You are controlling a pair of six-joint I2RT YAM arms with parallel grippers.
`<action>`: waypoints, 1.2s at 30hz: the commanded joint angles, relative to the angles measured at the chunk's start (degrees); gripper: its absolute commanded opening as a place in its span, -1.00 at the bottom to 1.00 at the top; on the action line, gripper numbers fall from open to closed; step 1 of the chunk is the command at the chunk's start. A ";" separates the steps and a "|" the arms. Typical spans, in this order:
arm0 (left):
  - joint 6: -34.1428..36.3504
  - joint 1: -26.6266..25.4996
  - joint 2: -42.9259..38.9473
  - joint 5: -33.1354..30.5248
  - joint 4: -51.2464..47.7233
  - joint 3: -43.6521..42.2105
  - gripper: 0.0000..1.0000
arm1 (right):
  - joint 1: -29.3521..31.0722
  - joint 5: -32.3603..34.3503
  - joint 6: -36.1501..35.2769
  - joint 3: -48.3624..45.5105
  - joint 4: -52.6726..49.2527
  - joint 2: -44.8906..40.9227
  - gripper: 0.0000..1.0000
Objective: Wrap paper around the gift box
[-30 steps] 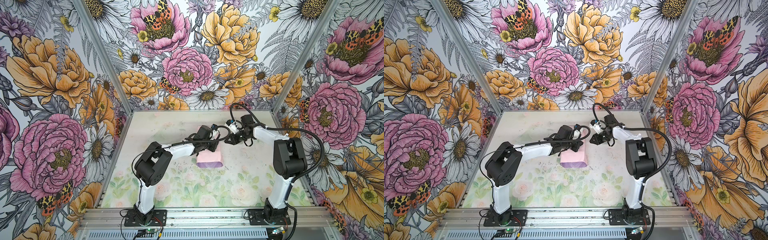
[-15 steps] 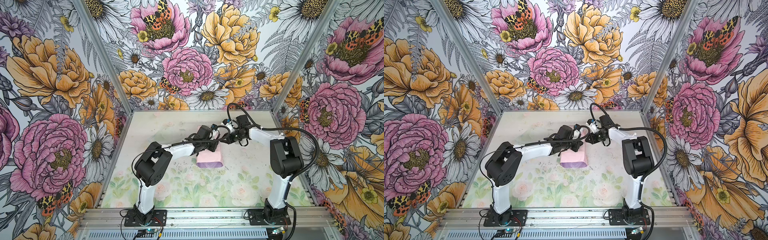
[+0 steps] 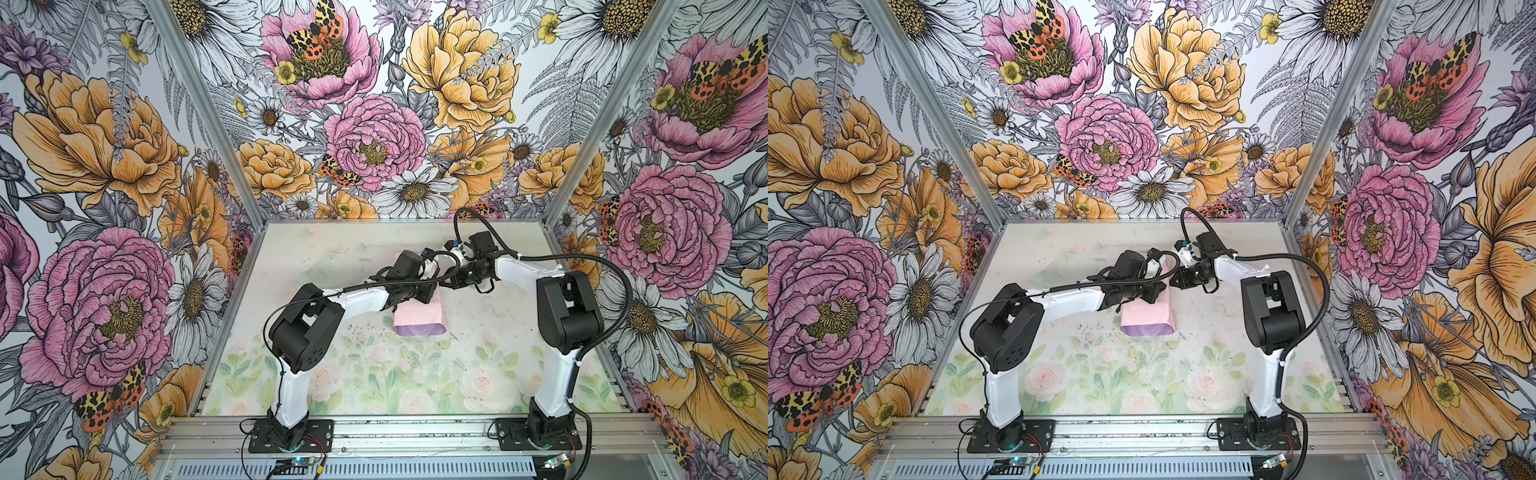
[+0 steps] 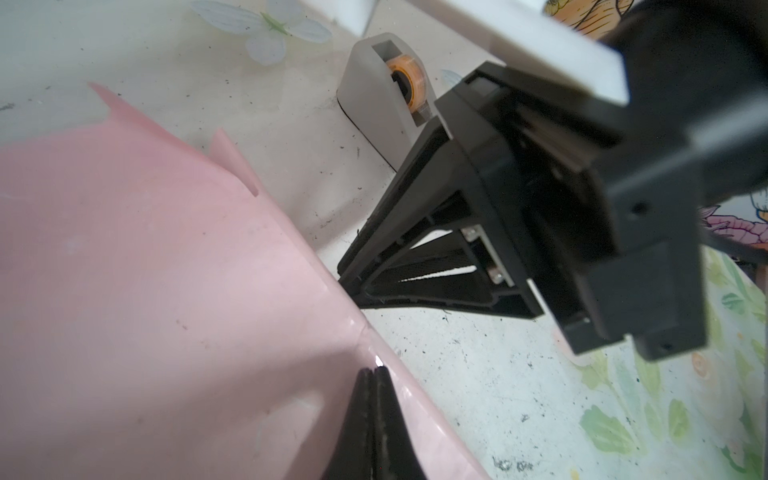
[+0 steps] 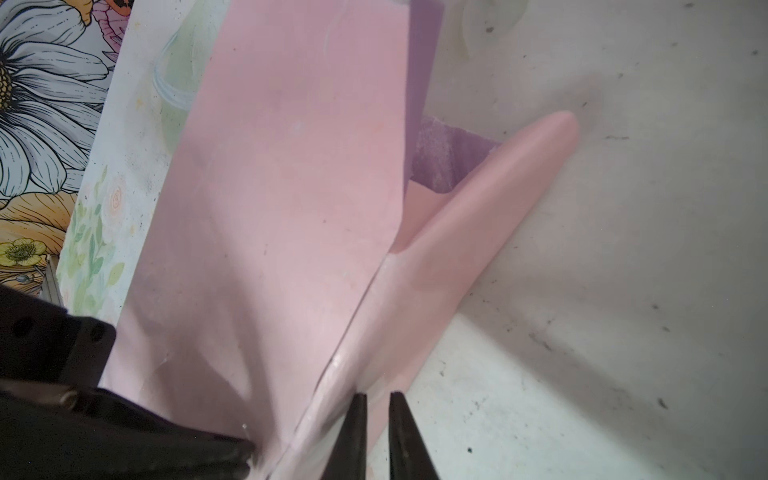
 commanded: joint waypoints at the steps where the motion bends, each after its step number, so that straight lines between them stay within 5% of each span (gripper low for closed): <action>1: -0.95 1.09 -0.85 -1.76 -5.87 -0.54 -0.72 | 1.02 1.65 2.01 -0.95 1.24 -0.37 -0.64; 9: -8.36 2.47 -11.19 -5.30 -10.74 2.32 -0.27 | -0.04 10.09 10.00 -6.52 1.20 -13.88 -0.10; 14: -18.33 6.16 -19.14 -6.24 -12.25 -3.65 -0.07 | 1.17 10.35 19.63 -9.05 1.04 -19.87 0.12; 19: -27.24 12.61 -23.18 -0.38 -10.60 -12.32 0.06 | 3.72 11.29 24.34 -8.20 -0.18 -18.28 0.31; 29: -32.55 14.69 -18.78 8.35 -0.92 -17.92 0.13 | 5.84 10.59 25.17 -2.12 -2.58 -9.28 0.34; 36: -33.28 13.54 -15.34 8.81 1.68 -16.73 0.13 | 6.32 10.30 25.54 0.54 -3.33 -5.50 0.22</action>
